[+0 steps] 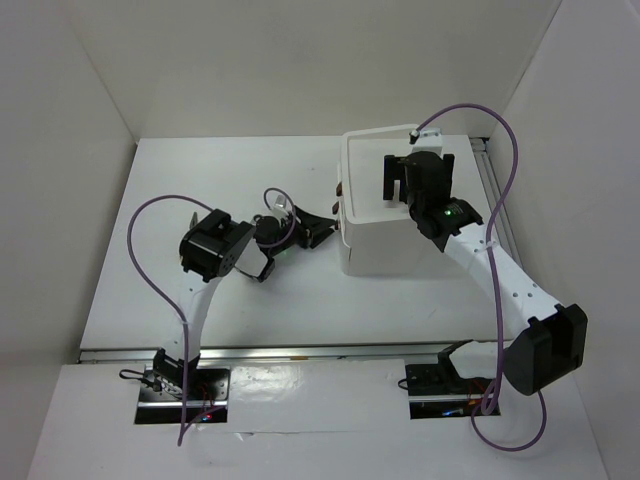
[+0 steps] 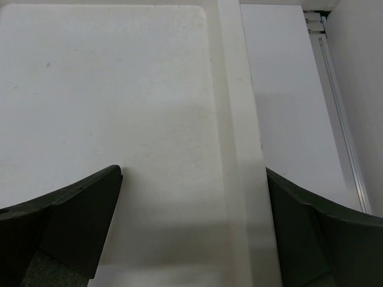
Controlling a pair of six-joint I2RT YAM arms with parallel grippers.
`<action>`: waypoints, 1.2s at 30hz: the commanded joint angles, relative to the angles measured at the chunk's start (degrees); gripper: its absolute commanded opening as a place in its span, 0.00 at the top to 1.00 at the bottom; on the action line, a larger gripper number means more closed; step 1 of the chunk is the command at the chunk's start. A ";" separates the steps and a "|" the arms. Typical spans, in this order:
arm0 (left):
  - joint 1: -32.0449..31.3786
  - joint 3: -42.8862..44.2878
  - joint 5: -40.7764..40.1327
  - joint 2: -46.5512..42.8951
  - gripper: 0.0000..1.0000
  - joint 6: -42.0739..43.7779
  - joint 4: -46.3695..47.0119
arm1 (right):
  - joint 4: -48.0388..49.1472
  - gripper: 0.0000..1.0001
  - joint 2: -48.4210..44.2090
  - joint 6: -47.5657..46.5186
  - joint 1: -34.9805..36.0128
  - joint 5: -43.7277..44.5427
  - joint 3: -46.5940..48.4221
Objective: Sort the tools into containers
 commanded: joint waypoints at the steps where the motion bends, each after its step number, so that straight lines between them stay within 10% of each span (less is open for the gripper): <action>1: -1.26 1.18 -0.04 2.79 0.44 -2.08 6.58 | -11.84 0.00 4.69 2.11 2.86 -6.06 -2.97; 17: -2.94 3.29 -1.80 5.07 0.64 -3.40 7.73 | -11.32 0.00 4.69 2.11 2.86 -6.06 -2.97; 24: -2.94 3.30 -1.27 3.59 1.00 -3.32 7.81 | -11.32 0.00 4.69 2.11 2.86 -6.06 -2.97; 36: 1.11 -5.58 -2.67 -14.07 1.00 8.46 -5.79 | -11.32 0.00 4.16 2.11 2.86 -6.06 -2.97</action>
